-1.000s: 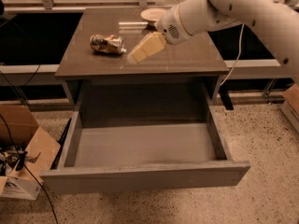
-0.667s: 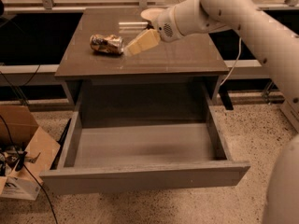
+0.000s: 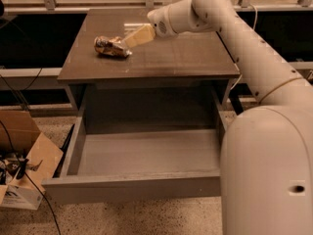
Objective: Place orange can into top drawer
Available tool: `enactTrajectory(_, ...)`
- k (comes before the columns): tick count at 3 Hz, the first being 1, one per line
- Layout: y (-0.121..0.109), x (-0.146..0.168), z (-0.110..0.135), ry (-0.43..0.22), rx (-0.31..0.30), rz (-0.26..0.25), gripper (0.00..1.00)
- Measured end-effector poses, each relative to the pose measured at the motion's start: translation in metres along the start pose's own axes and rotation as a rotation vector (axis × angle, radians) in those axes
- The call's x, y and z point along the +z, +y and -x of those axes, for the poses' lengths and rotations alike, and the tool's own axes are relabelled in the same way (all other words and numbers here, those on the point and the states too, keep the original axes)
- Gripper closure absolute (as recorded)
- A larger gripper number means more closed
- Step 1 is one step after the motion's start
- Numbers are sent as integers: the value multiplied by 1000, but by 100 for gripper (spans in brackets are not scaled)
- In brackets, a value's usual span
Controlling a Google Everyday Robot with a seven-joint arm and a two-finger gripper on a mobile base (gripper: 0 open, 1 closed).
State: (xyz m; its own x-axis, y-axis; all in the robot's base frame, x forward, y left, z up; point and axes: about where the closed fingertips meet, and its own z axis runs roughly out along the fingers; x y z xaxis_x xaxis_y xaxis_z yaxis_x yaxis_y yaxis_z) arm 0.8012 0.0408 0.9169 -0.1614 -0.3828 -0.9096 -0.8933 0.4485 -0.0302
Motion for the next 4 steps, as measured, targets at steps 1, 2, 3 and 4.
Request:
enactTrajectory(1, -4, 29, 6, -10, -21, 17, 0)
enactTrajectory(2, 8, 63, 10, 5, -50, 63, 0)
enactTrajectory(3, 16, 98, 2, 30, -37, 112, 0)
enactTrajectory(4, 18, 114, -8, 50, -9, 132, 0)
